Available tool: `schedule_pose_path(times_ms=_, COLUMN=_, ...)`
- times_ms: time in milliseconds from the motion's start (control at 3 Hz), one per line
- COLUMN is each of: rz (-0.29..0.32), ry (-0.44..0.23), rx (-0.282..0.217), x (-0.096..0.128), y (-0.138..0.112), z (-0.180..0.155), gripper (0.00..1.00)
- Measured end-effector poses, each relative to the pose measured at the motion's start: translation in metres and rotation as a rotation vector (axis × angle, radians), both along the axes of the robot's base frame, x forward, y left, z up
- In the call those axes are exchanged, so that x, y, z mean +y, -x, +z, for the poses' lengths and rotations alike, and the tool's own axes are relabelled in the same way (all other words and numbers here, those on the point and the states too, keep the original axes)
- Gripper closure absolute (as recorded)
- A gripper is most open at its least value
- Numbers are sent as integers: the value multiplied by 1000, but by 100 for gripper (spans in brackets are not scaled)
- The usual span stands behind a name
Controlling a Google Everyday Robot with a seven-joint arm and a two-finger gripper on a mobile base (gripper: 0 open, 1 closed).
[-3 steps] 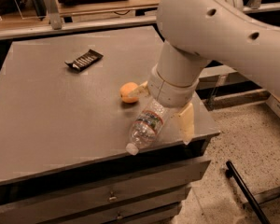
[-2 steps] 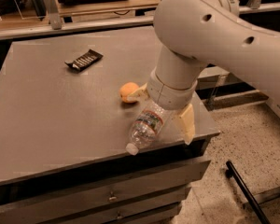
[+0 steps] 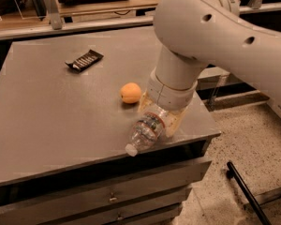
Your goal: Move water bottle near rxbar chocolate
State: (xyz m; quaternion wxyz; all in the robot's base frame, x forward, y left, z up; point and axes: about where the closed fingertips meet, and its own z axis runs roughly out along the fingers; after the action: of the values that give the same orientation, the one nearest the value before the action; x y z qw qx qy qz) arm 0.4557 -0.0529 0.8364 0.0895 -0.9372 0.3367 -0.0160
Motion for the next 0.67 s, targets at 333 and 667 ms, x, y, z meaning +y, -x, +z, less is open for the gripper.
schedule_pose_path(times_ms=333, rz=1, ry=1, rx=-1, x=0, y=0, z=0, gripper=65)
schedule_pose_path(times_ms=667, rz=1, ry=8, rx=-25, x=1, y=-1, z=13, gripper=87)
